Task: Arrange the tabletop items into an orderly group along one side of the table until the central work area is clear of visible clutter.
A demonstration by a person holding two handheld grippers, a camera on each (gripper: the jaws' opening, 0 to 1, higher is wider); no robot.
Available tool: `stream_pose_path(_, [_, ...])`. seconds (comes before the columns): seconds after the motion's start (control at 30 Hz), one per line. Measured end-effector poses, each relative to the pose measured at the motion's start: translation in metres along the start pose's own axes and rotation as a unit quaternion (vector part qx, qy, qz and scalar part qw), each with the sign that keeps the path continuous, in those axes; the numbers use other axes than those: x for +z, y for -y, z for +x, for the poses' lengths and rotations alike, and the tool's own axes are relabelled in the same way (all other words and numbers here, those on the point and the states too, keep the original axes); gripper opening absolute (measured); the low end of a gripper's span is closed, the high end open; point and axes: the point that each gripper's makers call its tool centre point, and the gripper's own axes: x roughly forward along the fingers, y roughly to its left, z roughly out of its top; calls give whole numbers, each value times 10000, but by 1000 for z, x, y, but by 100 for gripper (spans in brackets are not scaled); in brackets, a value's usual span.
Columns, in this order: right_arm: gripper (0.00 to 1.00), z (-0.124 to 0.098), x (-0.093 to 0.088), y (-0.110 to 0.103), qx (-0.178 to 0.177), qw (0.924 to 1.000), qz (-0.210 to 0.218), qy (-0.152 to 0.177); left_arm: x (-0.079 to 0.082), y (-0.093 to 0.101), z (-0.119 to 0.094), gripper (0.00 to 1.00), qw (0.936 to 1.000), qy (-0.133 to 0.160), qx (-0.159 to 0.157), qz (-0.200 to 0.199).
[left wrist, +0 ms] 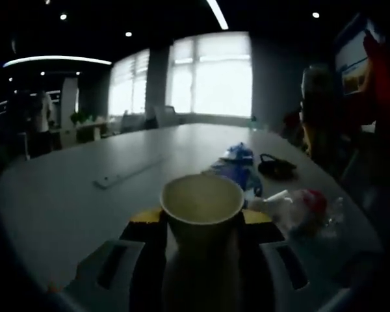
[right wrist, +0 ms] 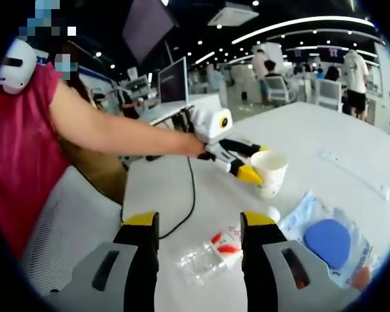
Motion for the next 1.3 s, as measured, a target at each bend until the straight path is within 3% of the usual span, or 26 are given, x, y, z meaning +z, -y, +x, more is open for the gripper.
stream_pose_path(0.23, [50,-1,-2,0,-17,10000,24,7,-7,2,-2,41,9999,-147,-53,-44])
stream_pose_path(0.47, [50,-1,-2,3,-39,10000,49,34,-10,0,-7,47,9998,-145,11,-120])
stream_pose_path(0.77, [50,-1,0,1,-14,10000,44,59,-4,-5,-37,50,9984,28,385,-412])
stream_pose_path(1.3, [50,-4,7,-8,-12,9999,-13,145,11,23,-84,50,9930,278,860,-755])
